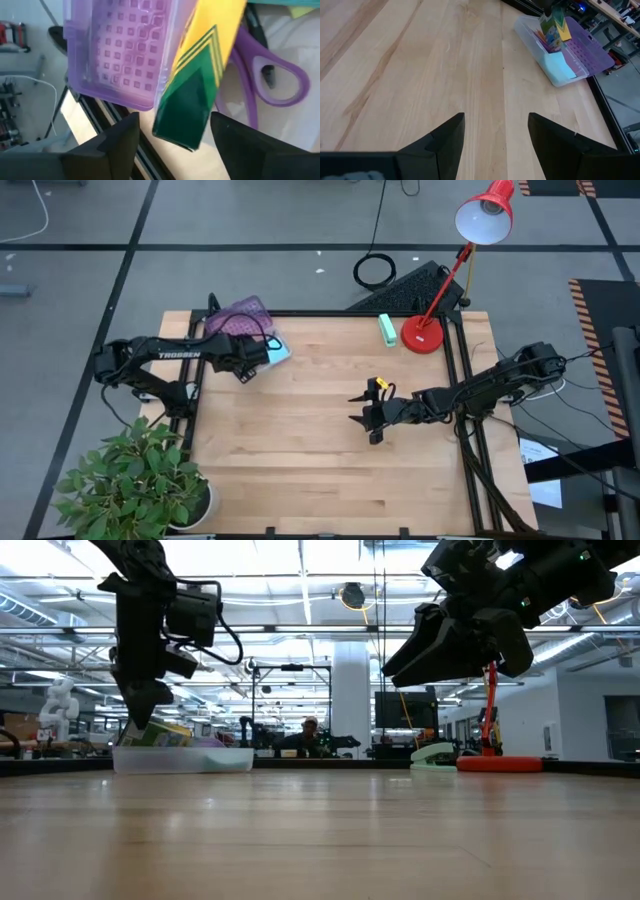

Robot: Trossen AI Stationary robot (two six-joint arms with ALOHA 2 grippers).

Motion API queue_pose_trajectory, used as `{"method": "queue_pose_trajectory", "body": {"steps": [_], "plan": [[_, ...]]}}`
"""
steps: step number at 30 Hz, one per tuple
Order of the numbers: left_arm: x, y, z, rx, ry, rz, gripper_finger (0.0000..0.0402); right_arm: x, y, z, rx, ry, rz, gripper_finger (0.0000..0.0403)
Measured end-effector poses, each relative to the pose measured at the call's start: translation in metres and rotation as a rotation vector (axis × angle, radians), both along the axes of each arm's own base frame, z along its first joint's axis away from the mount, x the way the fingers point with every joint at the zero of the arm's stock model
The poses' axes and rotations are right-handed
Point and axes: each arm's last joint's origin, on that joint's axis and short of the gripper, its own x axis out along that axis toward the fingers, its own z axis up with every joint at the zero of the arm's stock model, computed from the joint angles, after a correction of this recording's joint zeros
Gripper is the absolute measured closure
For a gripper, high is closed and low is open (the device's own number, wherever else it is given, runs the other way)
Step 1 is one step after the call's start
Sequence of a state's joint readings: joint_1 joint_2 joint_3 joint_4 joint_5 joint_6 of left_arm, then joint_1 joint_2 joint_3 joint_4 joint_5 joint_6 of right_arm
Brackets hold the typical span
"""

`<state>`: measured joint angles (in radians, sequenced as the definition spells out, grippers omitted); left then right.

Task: Pack school essentials
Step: Put the crayon box into the purple supply box

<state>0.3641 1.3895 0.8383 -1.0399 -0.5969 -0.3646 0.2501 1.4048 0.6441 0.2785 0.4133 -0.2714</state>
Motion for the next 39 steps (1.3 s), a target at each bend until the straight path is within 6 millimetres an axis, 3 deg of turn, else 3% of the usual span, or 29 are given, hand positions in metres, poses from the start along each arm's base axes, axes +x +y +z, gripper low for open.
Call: {"method": "queue_pose_trajectory", "body": {"steps": [22, 31, 39], "plan": [[0.009, -0.004, 0.002, -0.014, -0.009, -0.128, 0.0275, 0.000, 0.000, 0.000, 0.000, 0.000, 0.000, 0.0190], [0.019, -0.008, 0.013, 0.047, -0.015, -0.186, 0.0281, 0.000, 0.000, 0.000, 0.001, -0.001, 0.000, 0.0190], [0.014, -0.011, 0.003, 0.040, 0.000, -0.168, 0.0282, 0.000, 0.000, 0.000, 0.001, -0.001, 0.000, 0.0190]]}}
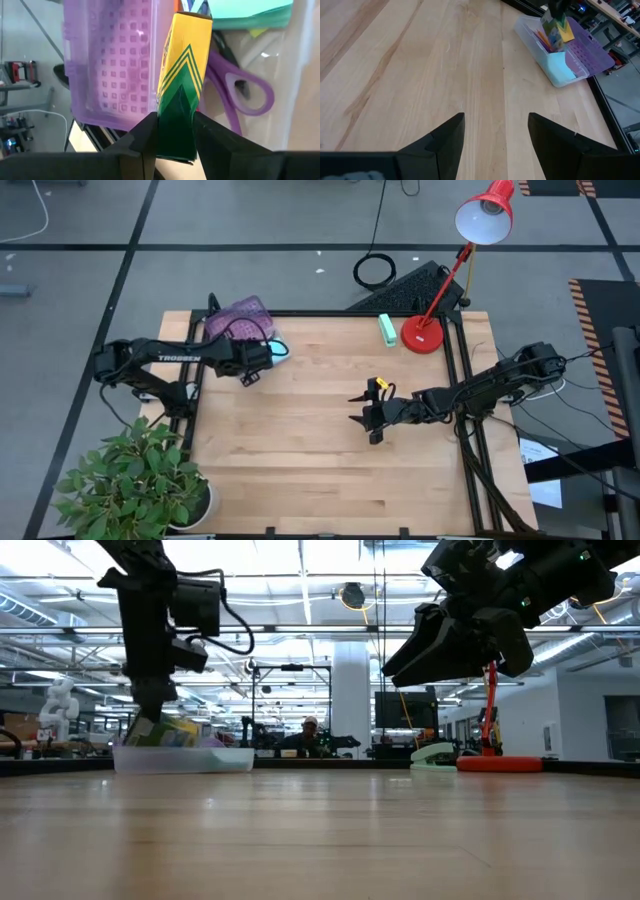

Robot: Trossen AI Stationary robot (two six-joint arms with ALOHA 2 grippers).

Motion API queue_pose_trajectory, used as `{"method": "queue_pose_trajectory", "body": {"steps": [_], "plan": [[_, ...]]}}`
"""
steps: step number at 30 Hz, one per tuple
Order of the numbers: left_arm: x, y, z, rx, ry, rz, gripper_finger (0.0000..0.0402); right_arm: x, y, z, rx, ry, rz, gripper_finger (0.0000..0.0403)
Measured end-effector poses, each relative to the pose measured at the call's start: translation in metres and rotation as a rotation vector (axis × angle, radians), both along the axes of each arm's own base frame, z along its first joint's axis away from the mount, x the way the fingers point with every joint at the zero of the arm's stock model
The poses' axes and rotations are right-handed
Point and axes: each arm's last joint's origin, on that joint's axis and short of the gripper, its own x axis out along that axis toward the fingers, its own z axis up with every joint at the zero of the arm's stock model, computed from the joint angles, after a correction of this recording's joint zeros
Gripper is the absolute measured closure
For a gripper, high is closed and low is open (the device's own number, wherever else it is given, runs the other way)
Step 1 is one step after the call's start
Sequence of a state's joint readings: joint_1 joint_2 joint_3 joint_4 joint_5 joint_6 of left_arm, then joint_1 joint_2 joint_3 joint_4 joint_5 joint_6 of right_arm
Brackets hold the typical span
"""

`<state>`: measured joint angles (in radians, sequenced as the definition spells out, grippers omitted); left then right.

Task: Pack school essentials
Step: Put the crayon box into the purple supply box, then return to Home Position

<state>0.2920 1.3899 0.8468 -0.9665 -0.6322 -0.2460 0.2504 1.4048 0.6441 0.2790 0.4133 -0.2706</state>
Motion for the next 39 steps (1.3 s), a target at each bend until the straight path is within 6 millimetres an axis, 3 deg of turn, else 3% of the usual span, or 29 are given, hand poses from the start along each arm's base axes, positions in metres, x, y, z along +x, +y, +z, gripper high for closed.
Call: {"method": "queue_pose_trajectory", "body": {"steps": [6, 15, 21, 30, 35, 39], "plan": [[-0.003, -0.005, -0.012, -0.032, -0.018, 0.005, 0.0266, 0.000, 0.000, 0.000, 0.001, 0.000, 0.000, 0.0190], [0.000, -0.013, -0.013, -0.078, -0.058, 0.007, 0.0161, 0.000, 0.000, 0.000, 0.002, 0.000, -0.001, 0.0190], [0.008, -0.012, -0.001, -0.053, -0.152, 0.072, 0.0135, 0.000, 0.000, 0.000, 0.003, 0.000, -0.001, 0.0190], [0.026, 0.003, 0.008, 0.033, -0.452, 0.180, 0.0203, 0.000, 0.000, 0.001, -0.002, -0.006, 0.002, 0.0191], [0.040, -0.007, 0.039, 0.068, -0.619, 0.026, 0.0271, 0.004, 0.001, 0.006, -0.012, -0.069, 0.015, 0.0212], [0.039, -0.020, 0.072, 0.132, -0.742, -0.151, 0.0328, 0.005, 0.001, 0.013, -0.039, -0.119, 0.032, 0.0258]]}}
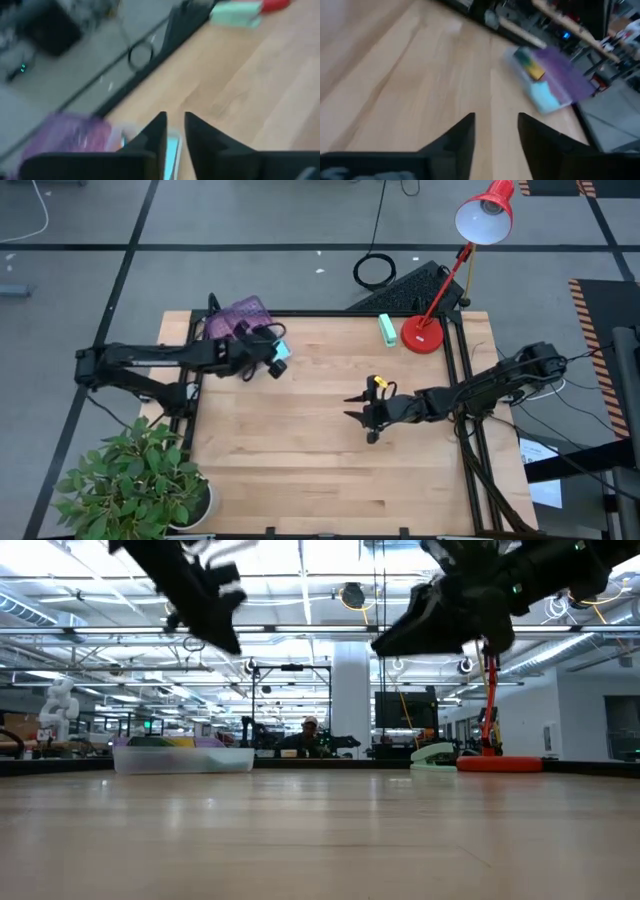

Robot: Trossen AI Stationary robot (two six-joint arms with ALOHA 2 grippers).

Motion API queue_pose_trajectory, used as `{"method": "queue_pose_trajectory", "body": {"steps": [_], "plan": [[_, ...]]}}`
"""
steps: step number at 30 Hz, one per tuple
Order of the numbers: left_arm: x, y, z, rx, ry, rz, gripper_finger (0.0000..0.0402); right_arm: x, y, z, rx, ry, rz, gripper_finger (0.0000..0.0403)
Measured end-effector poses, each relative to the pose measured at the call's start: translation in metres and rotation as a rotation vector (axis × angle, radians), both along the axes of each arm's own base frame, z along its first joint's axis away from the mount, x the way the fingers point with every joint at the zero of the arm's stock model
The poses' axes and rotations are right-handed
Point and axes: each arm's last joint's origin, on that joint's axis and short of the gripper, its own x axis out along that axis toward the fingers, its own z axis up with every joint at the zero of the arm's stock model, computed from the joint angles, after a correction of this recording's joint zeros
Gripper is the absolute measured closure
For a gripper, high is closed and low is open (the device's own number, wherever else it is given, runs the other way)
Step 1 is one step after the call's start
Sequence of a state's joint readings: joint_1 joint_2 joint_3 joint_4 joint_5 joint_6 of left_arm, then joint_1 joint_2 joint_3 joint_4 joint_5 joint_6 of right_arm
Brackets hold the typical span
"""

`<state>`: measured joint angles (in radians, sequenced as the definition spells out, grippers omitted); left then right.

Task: Pack school essentials
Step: Return to Home Position

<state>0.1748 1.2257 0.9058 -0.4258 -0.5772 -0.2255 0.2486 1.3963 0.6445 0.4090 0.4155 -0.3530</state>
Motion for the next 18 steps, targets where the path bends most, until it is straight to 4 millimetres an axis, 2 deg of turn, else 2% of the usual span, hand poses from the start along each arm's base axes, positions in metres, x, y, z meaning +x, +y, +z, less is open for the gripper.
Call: {"method": "queue_pose_trajectory", "body": {"steps": [5, 8, 13, 18], "plan": [[-0.018, -0.016, 0.025, 0.133, -0.097, -0.188, 0.0388, -0.004, -0.001, 0.017, 0.035, -0.090, -0.005, 0.0343], [-0.031, -0.023, 0.029, 0.167, -0.197, -0.306, 0.0396, -0.011, -0.004, 0.028, 0.045, -0.113, -0.012, 0.0391], [-0.053, -0.033, 0.020, 0.217, -0.370, -0.449, 0.0384, -0.029, -0.011, 0.042, 0.084, -0.082, -0.037, 0.0394], [-0.074, -0.038, -0.002, 0.202, -0.439, -0.469, 0.0398, -0.044, -0.019, 0.054, 0.066, -0.120, -0.019, 0.0401]]}}
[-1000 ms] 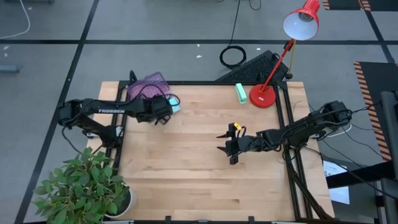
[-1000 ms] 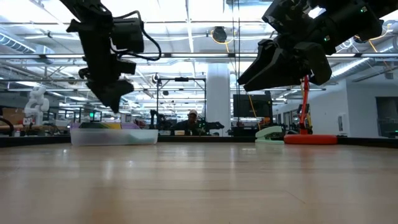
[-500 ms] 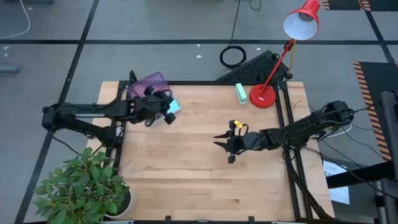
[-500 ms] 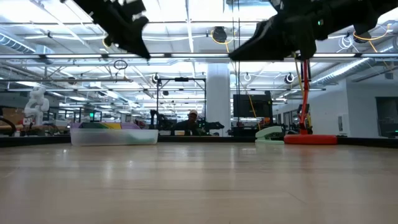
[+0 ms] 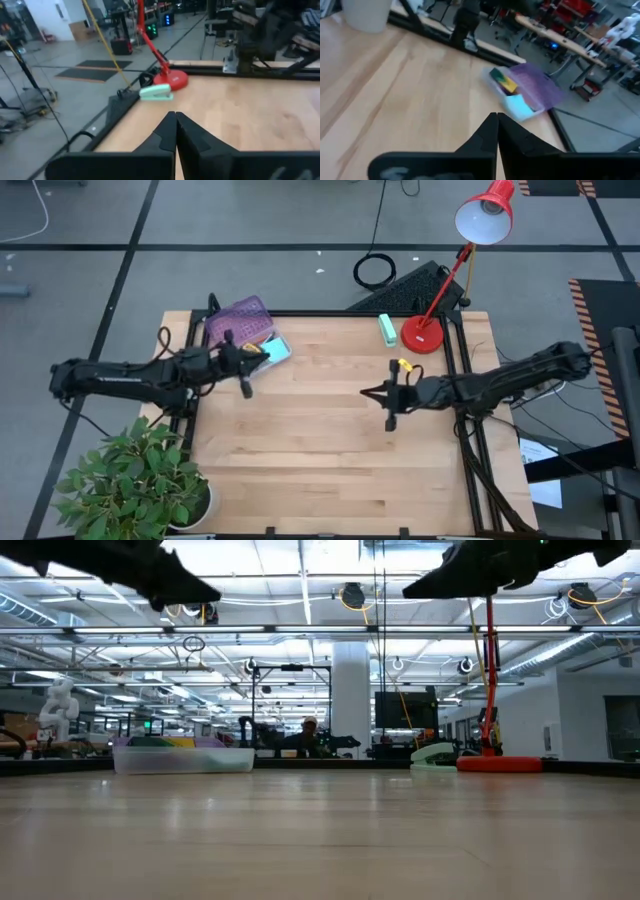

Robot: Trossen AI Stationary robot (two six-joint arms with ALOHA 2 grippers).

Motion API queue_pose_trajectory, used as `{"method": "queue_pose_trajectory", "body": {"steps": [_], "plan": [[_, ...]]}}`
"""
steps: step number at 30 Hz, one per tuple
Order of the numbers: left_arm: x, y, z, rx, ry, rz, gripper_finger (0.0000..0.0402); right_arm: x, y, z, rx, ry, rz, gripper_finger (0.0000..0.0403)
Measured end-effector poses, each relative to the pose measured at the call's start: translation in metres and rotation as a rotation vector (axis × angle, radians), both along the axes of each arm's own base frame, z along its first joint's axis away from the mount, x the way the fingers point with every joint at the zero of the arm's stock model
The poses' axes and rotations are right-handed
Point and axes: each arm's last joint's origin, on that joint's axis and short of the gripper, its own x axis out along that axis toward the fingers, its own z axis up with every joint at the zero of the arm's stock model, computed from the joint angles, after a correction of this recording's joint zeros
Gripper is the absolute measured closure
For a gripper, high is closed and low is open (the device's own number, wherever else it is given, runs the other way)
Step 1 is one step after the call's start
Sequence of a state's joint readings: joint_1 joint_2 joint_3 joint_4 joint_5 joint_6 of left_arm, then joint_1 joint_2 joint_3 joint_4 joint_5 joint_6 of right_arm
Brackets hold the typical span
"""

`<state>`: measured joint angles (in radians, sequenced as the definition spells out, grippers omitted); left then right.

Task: Pack school essentials
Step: Return to Home Position

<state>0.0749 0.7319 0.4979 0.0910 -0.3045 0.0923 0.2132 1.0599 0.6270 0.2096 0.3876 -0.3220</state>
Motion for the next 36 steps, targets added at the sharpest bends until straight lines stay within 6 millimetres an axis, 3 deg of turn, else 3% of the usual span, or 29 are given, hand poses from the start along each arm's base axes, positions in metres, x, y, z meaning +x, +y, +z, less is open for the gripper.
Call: {"method": "queue_pose_trajectory", "body": {"steps": [8, 13, 18, 26, 36], "plan": [[-0.015, -0.007, -0.038, -0.027, -0.032, -0.119, 0.0387, -0.031, -0.014, -0.015, 0.011, -0.070, -0.031, 0.0402], [-0.020, -0.007, -0.057, -0.070, -0.034, -0.114, 0.0398, -0.050, -0.020, -0.025, 0.017, -0.101, -0.023, 0.0402], [-0.021, -0.006, -0.071, -0.078, 0.012, -0.053, 0.0383, -0.066, -0.026, -0.036, 0.019, -0.213, 0.012, 0.0403], [-0.022, -0.004, -0.070, -0.052, 0.012, -0.037, 0.0371, -0.079, -0.030, -0.057, 0.085, -0.253, 0.060, 0.0403], [-0.028, -0.006, -0.088, -0.039, -0.029, -0.098, 0.0371, -0.089, -0.029, -0.073, 0.141, -0.252, 0.122, 0.0403]]}}
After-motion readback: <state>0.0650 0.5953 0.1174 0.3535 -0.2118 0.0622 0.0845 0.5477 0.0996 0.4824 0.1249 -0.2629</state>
